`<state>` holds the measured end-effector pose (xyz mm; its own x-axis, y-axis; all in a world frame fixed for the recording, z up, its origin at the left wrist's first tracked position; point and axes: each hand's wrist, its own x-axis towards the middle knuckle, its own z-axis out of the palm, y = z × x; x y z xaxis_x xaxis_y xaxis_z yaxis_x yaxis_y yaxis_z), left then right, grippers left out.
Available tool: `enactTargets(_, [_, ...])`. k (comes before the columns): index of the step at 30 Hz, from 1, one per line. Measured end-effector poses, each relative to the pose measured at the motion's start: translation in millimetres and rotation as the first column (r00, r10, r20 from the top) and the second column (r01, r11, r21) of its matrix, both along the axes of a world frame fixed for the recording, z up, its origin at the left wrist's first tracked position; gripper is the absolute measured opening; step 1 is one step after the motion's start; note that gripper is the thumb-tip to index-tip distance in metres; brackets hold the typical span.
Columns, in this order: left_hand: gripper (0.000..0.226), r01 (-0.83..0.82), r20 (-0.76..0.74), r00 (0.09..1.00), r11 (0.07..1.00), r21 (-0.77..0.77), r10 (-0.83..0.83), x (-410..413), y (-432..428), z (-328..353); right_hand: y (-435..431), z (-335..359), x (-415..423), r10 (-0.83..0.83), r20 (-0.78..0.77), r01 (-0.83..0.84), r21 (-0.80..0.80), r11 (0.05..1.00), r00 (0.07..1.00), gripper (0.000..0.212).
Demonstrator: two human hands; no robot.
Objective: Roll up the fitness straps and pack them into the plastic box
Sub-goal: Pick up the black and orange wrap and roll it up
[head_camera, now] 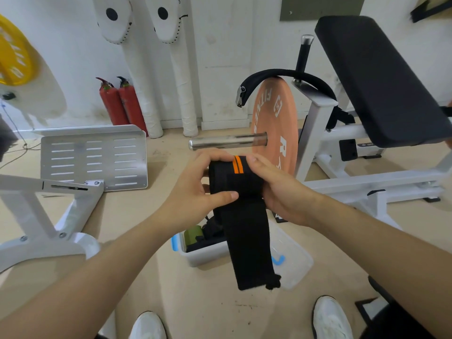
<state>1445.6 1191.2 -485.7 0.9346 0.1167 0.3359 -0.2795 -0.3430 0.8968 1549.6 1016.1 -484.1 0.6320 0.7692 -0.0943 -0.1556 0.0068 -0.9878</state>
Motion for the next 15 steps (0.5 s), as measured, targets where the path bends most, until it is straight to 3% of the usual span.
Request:
enactTargets(3, [0.06, 0.029, -0.008, 1.0, 1.0, 0.011, -0.029, 0.5, -4.6, -1.5, 2.4, -3.8, -2.3, -0.048, -0.016, 0.049, 0.053, 0.997, 0.999, 0.036])
enactTargets(7, [0.069, -0.061, -0.101, 0.994, 0.987, -0.149, 0.046, 2.4, -5.5, 5.9, 0.3, -1.5, -0.7, -0.057, 0.026, 0.054, 0.102, 0.993, 0.998, 0.034])
enactTargets(11, [0.059, -0.101, -0.26, 0.966, 0.933, -0.344, 0.009, 4.9, -2.2, 10.7, -1.6, 1.1, 0.8, -0.062, 0.101, 0.052, 0.098, 0.994, 0.993, 0.039])
enactTargets(15, [0.05, -0.075, -0.281, 0.959, 0.936, -0.344, -0.026, 5.2, -3.4, 8.6, -3.2, 1.4, 1.2, -0.066, 0.182, 0.052, 0.077, 0.996, 0.981, 0.047])
